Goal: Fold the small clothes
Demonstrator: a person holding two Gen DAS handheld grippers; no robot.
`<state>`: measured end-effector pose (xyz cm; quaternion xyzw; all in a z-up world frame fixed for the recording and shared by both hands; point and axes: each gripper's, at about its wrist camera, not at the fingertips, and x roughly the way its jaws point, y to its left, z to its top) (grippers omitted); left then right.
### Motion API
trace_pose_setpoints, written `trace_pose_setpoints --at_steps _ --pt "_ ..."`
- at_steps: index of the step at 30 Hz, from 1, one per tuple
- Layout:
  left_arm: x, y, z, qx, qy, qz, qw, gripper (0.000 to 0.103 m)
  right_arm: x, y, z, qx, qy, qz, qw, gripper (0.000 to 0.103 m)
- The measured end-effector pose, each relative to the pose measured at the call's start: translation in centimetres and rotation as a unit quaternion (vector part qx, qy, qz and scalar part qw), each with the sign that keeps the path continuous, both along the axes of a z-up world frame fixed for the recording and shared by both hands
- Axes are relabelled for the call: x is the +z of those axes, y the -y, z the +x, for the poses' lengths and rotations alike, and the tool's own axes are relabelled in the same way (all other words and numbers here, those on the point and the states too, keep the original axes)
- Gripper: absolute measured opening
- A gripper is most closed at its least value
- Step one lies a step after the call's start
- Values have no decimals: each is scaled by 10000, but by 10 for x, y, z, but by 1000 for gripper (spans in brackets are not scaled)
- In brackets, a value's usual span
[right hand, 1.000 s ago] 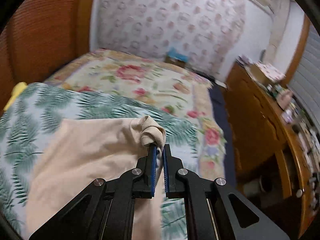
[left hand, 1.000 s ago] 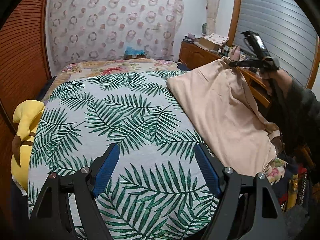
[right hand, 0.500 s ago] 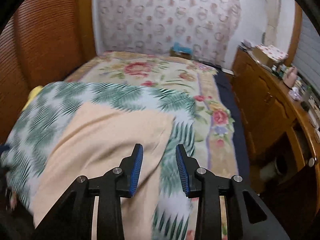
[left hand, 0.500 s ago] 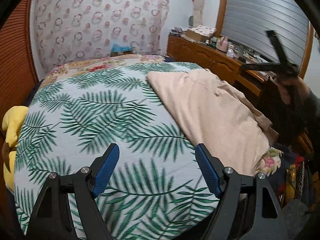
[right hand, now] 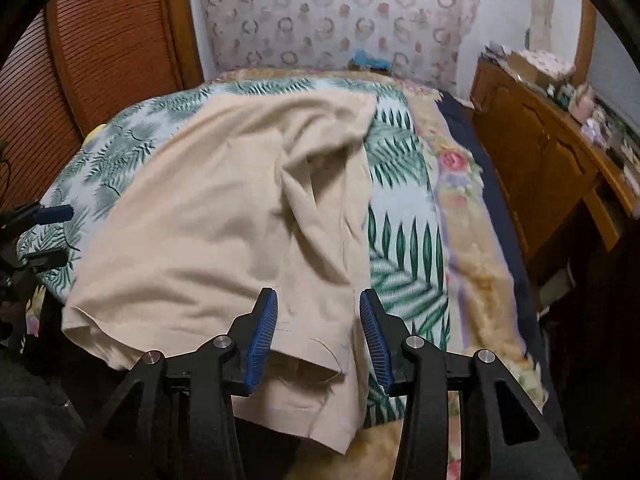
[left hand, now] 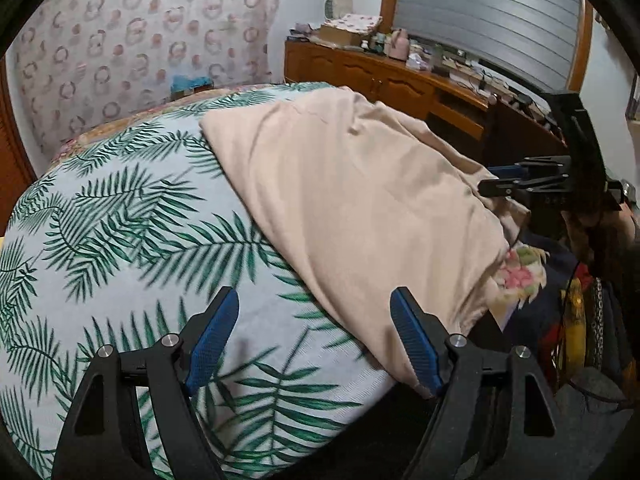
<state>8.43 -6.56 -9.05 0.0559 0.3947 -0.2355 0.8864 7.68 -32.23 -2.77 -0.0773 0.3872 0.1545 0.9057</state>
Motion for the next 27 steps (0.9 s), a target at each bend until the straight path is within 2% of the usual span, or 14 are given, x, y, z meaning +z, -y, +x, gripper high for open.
trace_pose_setpoints --at_steps 2,3,5,10,12,17,18,20,21,22,27 --pt "-1 2 -2 -21 -35 14 10000 79 -3 -6 3 125 -90 -17 9999 23" --pt "-1 2 -4 -37 -40 18 10000 79 -2 -7 1 216 -75 -8 9997 2" --pt "-2 3 -8 -69 -40 29 10000 79 6 -9 -5 334 16 54 9994 1" --pt "-3 2 -16 -138 -90 -29 9999 79 23 20 -38 70 236 -18 9997 1" --pt "-4 4 -18 -187 -127 -62 9997 79 19 31 -43 -72 173 69 9998 2" --pt "-7 8 -24 -277 -148 -64 9995 79 -2 27 -33 -202 19 238 9995 2" --pt "-7 9 -26 -281 -155 -57 9995 79 -5 26 -32 -188 2 318 9993 8" --pt "-9 11 -28 -316 -172 -80 9993 79 -10 20 -29 -192 -26 328 9993 27" --pt "-10 12 -28 -333 -185 -78 9992 79 -12 19 -29 -268 1 241 9994 42" --pt "-11 14 -28 -354 -197 -67 9992 79 -14 19 -29 -361 44 176 9992 50" --pt "-13 21 -31 -454 -222 -2 9987 79 -15 25 -23 -448 51 423 9981 51"
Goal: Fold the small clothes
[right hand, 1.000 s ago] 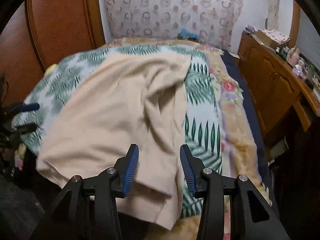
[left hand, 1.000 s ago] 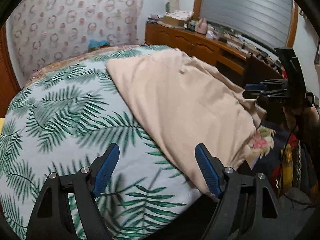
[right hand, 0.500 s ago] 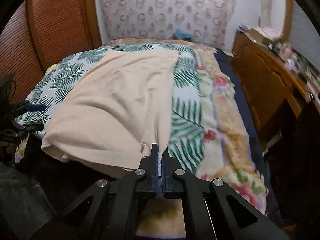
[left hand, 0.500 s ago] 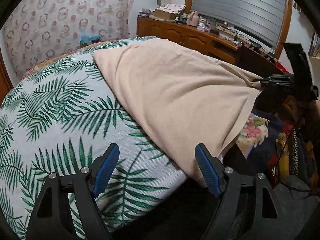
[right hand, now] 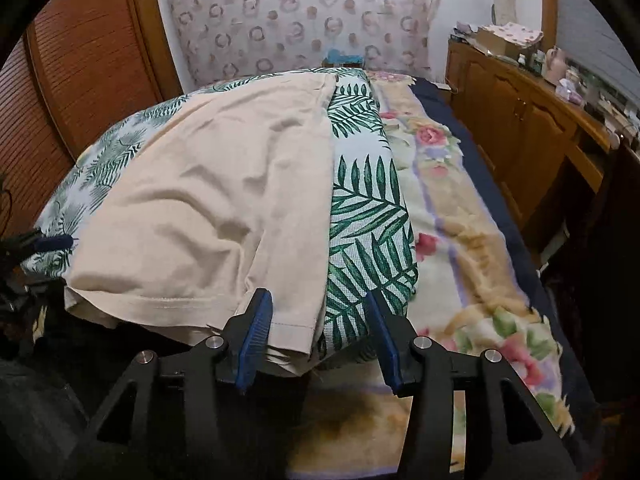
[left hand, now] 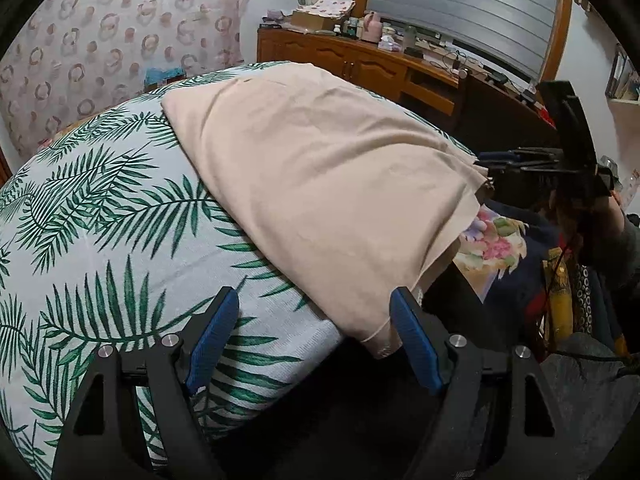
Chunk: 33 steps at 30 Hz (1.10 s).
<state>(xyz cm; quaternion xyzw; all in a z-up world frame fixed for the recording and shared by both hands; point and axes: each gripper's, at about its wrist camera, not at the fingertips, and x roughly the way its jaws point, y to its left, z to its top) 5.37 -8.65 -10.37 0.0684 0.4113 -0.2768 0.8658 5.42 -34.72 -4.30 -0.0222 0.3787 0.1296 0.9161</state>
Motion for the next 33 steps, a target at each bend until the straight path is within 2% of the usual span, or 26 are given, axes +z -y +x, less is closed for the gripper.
trace_pose_setpoints --at_steps 4,8,9,10,11,12,13,15,17,18,19,21,28,33 --pt "-2 2 -1 -42 -24 16 10000 79 -5 -8 -6 181 14 166 9997 51" --pt "-4 6 -3 -100 -48 35 9999 79 -10 -14 -7 254 -13 76 9996 50" --pt "-4 8 -5 -176 -44 54 9998 77 -10 -16 -7 286 -12 40 9996 47" --pt "-4 10 -7 -261 -60 12 9996 74 -10 -17 -8 320 -22 -14 9995 37" --pt "-3 12 -8 -314 -91 -61 9994 72 -10 -18 -8 394 -56 -10 9992 34" --pt "-3 13 -9 -328 -91 -69 9994 69 -9 -19 -8 481 -85 -5 9988 25" --pt "-3 16 -10 -346 -57 -3 9994 63 -9 -22 -8 550 -122 -21 9984 17" --pt "-2 18 -11 -372 -10 94 9993 54 -7 -26 -8 725 -146 -76 9972 10" --pt "-2 19 -12 -406 -19 77 9991 35 -6 -28 -9 835 -187 -84 9963 8" --pt "-1 19 -12 -420 -27 90 9991 29 -5 -27 -10 873 -190 -42 9960 8" --pt "-1 19 -13 -444 -39 116 9989 20 -3 -25 -11 909 -175 -18 9957 7" --pt "3 15 -12 -420 4 75 9991 12 2 -18 -16 866 -110 12 9962 7" --pt "43 -7 -15 -311 285 -433 9982 11 36 8 -40 821 249 528 9949 7" --pt "76 -24 7 -132 605 -760 9952 11 60 16 -34 893 662 818 9904 7"
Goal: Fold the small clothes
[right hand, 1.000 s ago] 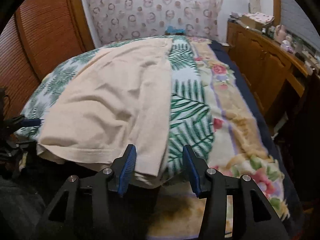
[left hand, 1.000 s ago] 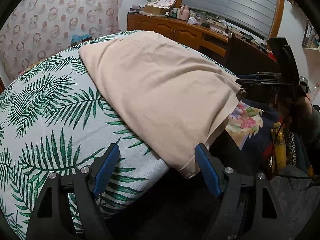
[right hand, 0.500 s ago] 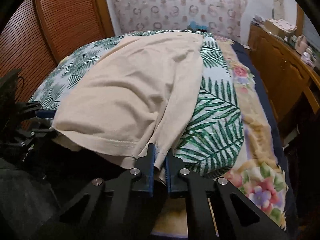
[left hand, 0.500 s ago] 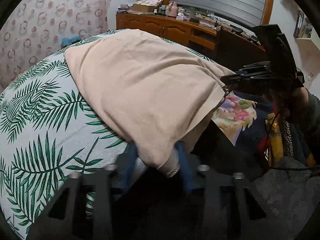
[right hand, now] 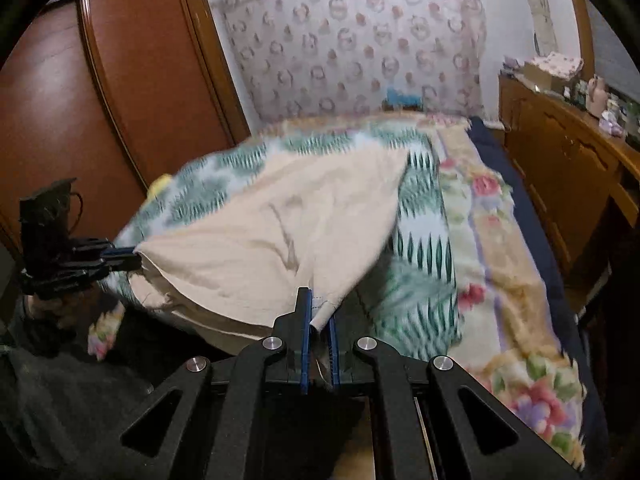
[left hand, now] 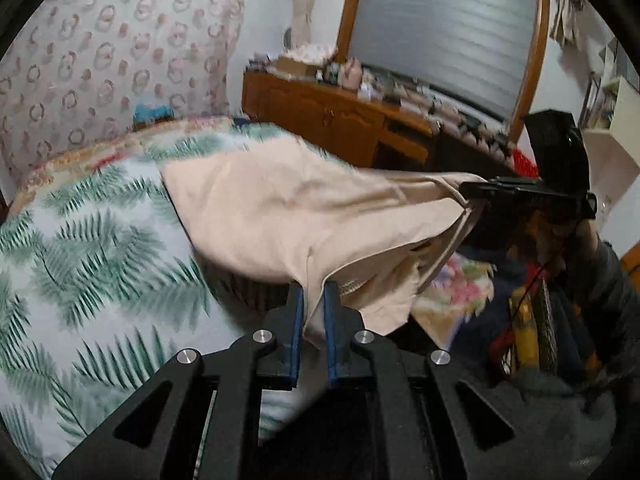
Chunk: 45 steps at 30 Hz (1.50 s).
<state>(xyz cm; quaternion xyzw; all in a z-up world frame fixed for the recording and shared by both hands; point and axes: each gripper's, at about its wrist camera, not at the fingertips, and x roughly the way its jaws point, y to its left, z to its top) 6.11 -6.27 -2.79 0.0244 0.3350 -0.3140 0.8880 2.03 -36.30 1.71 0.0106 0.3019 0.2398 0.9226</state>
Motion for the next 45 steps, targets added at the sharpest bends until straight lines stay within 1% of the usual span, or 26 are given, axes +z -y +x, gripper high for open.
trace_pose_setpoints --at_steps 4,7,10,15,16,19,22,24,26,27,28,29,30,31,32,34,36,38,40,42,45 --pt "19 -8 44 151 188 -154 9996 11 27 3 23 -35 473 177 9987 7" --pt "27 -8 79 319 293 -147 9990 11 41 0 49 -110 714 260 9971 7" --pt "29 -13 112 474 281 -192 9983 11 49 -8 82 -173 858 207 9960 7" --pt "24 -15 168 710 168 -144 9972 11 46 -25 141 -259 795 90 9965 7" --pt "22 -15 177 741 146 -136 9971 11 44 -29 154 -261 731 -54 9970 7" --pt "16 -13 206 861 113 -55 9962 11 39 -45 183 -291 656 -217 9972 7" --pt "11 -14 230 967 16 -1 9953 11 37 -54 220 -342 511 -217 9979 7" --pt "10 -18 240 1079 22 59 9941 12 34 -58 240 -339 360 -212 9986 7" --pt "9 -24 246 1145 29 51 9934 32 32 -63 249 -331 236 -271 9988 7" --pt "8 -28 247 1164 42 21 9932 36 33 -64 256 -340 212 -323 9987 7" --pt "8 -31 247 1142 41 -9 9934 43 32 -67 263 -392 177 -406 9982 13" --pt "6 -32 245 1094 28 -25 9940 46 33 -69 264 -451 141 -479 9977 16" --pt "3 -33 243 1027 -10 -28 9947 47 34 -71 268 -509 121 -542 9972 24" --pt "0 -33 242 980 -57 -20 9952 51 36 -72 269 -554 117 -575 9967 32" --pt "-6 -31 240 909 -133 18 9958 55 38 -71 266 -565 134 -567 9967 35" --pt "-19 -26 238 792 -284 164 9963 59 42 -69 261 -539 173 -541 9969 45" --pt "-27 -20 240 687 -377 305 9965 59 43 -67 257 -552 191 -591 9965 51" --pt "-39 -12 243 621 -483 505 9956 59 44 -65 250 -522 212 -668 9962 52" --pt "-48 -6 247 574 -591 607 9947 59 38 -65 250 -399 134 -784 9960 52" --pt "-52 -1 253 527 -618 648 9946 59 34 -67 248 -241 16 -894 9957 52" --pt "-54 8 263 491 -618 849 9933 59 23 -75 255 -51 -201 -1177 9928 52"
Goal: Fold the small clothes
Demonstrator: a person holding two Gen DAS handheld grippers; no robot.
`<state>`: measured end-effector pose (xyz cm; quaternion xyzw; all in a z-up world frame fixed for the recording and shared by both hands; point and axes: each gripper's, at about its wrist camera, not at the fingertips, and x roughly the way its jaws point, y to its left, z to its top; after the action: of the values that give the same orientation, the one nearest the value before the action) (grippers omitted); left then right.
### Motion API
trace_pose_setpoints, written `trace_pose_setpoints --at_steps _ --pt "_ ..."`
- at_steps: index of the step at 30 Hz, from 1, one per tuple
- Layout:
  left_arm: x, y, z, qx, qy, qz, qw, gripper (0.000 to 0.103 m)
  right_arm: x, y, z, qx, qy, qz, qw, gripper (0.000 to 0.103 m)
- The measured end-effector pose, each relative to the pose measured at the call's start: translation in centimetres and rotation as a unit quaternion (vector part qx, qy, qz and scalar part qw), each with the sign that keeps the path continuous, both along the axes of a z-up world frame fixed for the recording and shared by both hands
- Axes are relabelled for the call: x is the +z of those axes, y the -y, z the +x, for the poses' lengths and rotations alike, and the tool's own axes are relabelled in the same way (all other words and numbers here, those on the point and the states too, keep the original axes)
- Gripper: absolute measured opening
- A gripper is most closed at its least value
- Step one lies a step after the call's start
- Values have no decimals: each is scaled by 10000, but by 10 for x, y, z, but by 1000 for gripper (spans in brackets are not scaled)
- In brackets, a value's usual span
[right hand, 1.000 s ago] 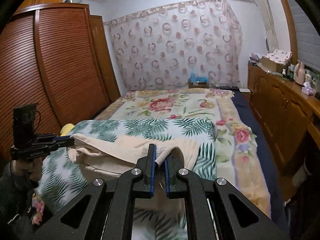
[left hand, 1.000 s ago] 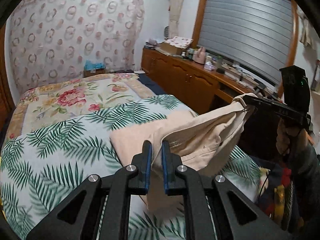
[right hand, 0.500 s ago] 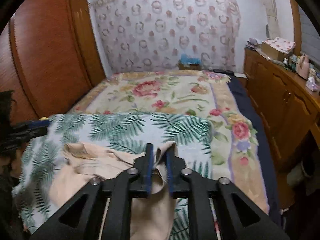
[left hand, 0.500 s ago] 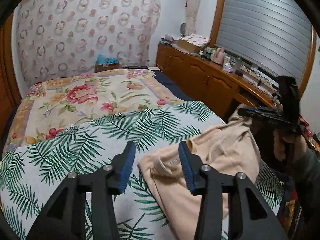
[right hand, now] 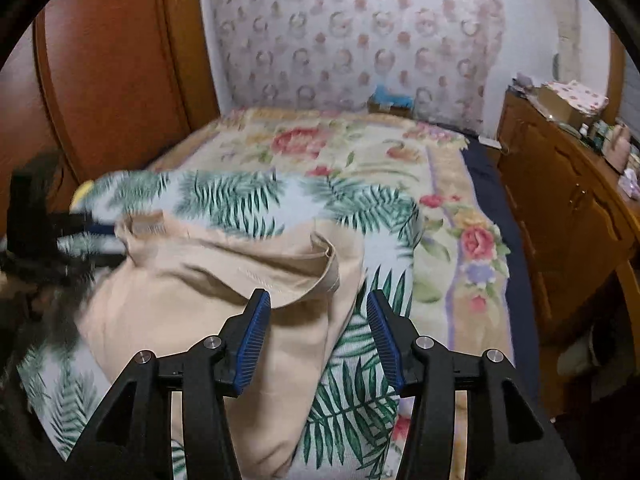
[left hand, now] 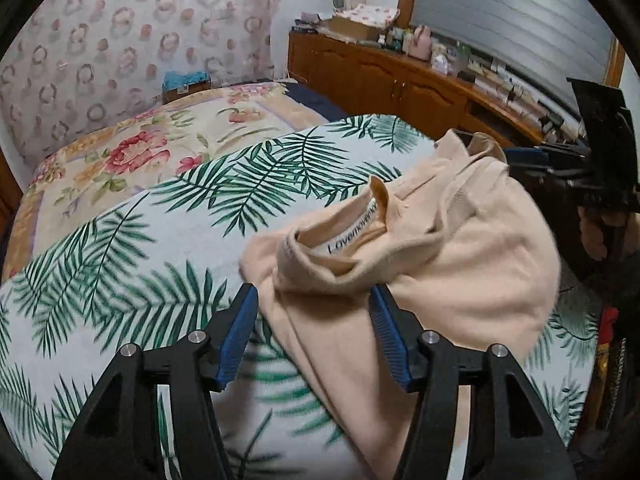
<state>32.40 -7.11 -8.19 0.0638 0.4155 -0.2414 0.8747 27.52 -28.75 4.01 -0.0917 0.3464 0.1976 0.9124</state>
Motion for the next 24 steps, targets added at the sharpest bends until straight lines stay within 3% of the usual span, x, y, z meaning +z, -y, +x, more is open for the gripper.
trace_pose_setpoints --at_steps 3,6,8,10,16,20,24 --pt "4 4 16 198 172 43 9996 59 -5 -11 14 141 -161 -158 9996 52" --pt "14 -9 36 921 577 187 9939 59 -2 -18 33 114 -70 -210 9997 52" --pt "19 -23 47 1436 722 226 9867 59 6 -12 47 -207 122 -85 9997 52" --pt "21 -37 53 1651 671 126 9839 59 16 0 57 -620 301 129 9975 52" --pt "21 -45 45 1515 599 80 9866 59 29 17 51 -710 319 311 9965 52" --pt "20 -37 33 1242 505 -6 9910 59 27 18 35 -401 254 444 9979 52" --pt "15 -27 24 959 235 -166 9950 59 16 28 25 -77 -119 521 9985 52"
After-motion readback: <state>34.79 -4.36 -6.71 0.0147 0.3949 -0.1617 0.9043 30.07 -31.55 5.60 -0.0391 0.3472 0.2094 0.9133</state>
